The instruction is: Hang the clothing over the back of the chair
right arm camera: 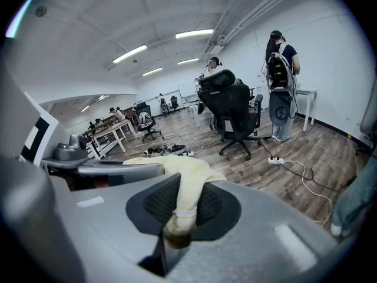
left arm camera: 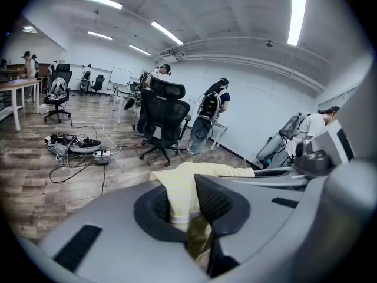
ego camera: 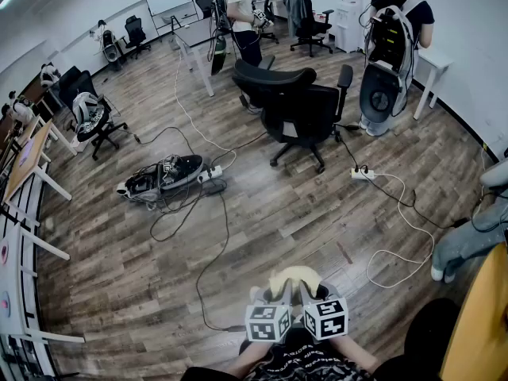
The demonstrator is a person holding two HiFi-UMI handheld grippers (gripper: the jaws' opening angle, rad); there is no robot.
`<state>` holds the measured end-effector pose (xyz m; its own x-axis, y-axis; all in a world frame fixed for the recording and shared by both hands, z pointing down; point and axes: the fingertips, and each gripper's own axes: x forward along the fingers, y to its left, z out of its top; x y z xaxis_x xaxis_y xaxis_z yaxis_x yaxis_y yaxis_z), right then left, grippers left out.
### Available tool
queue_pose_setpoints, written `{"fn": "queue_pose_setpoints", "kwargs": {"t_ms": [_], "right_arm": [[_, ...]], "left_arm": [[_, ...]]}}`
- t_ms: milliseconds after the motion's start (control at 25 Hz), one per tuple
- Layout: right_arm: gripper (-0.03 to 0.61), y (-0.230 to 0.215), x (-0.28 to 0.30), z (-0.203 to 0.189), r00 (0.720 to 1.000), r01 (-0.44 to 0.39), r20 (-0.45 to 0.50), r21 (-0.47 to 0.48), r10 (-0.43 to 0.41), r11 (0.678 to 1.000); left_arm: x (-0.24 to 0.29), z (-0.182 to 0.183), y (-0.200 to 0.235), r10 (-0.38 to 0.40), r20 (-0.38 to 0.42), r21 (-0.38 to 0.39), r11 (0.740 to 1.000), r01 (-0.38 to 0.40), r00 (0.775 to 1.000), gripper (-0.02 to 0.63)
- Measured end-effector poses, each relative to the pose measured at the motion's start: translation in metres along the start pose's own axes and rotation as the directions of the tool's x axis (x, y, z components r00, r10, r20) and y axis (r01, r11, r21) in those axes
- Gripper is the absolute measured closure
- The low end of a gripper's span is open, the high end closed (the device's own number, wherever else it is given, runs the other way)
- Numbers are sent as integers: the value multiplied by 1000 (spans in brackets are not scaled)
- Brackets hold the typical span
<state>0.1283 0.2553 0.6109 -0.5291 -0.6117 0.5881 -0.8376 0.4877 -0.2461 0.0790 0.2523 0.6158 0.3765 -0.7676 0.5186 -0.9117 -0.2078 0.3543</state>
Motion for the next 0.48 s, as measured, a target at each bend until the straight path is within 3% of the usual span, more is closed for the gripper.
{"fn": "queue_pose_setpoints", "kwargs": {"t_ms": [480], "right_arm": [[535,-11,7,4,1000,6,3,25,-6,1000]], "left_arm": [[13,4,-1,-9,-16,27,1000,10,1000,558]]}}
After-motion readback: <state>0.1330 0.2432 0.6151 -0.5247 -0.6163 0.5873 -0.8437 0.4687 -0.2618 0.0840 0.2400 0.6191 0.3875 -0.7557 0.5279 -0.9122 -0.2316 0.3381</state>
